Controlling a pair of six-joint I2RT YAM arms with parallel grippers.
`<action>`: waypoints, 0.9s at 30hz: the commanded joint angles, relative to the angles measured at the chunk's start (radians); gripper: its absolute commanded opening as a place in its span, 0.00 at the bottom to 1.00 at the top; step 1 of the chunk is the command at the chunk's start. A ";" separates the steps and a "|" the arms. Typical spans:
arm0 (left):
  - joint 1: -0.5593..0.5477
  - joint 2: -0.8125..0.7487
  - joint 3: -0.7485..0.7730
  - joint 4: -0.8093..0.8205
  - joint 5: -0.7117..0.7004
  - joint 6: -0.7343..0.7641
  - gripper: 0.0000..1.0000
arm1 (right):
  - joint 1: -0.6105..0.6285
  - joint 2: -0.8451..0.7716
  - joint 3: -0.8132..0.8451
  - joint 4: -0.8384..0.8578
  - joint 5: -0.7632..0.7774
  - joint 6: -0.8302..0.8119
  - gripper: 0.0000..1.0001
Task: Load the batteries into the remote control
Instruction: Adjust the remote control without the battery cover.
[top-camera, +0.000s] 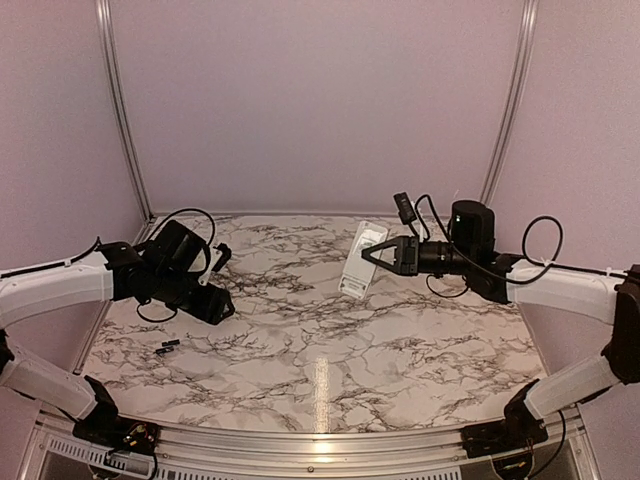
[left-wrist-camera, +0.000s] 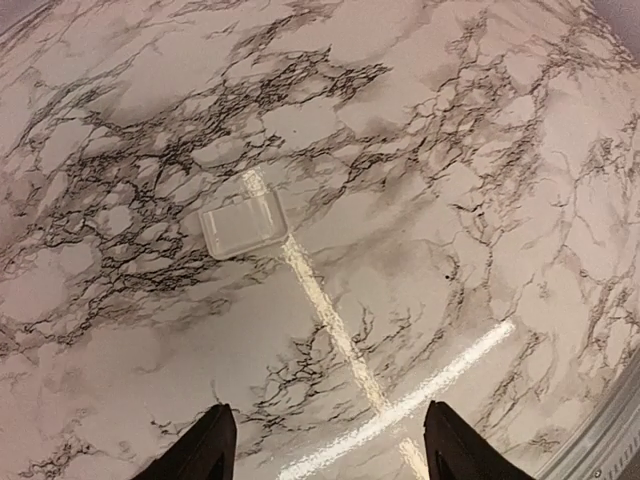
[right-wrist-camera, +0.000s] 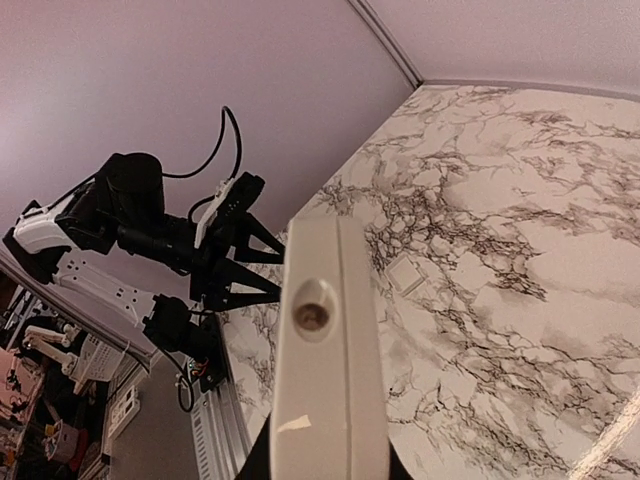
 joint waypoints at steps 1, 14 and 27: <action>-0.002 -0.168 -0.050 0.277 0.343 -0.021 0.68 | 0.075 0.038 0.006 0.080 -0.030 0.017 0.00; -0.035 -0.176 -0.090 0.662 0.562 -0.257 0.67 | 0.263 0.185 0.067 0.307 -0.065 0.137 0.00; -0.112 -0.081 -0.096 0.745 0.617 -0.276 0.55 | 0.314 0.237 0.127 0.310 -0.128 0.127 0.00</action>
